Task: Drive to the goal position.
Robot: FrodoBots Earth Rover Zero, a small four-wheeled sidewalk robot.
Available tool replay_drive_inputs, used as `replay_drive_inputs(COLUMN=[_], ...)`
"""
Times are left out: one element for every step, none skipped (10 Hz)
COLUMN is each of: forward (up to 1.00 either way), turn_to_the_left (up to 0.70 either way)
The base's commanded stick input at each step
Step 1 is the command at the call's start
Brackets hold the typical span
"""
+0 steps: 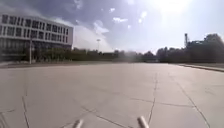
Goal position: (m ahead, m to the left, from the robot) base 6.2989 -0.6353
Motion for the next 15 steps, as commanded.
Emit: replay_drive_inputs(forward=[0.70,0.70,0.70,0.70,0.70,0.70,0.70,0.70,0.70,0.70,0.70,0.70,0.70,0.70,0.70], turn_to_the_left=[0.00,0.00,0.00,0.00,0.00,0.00,-0.14,-0.35,-0.32,-0.23,-0.07,0.00,0.00,0.00,0.00])
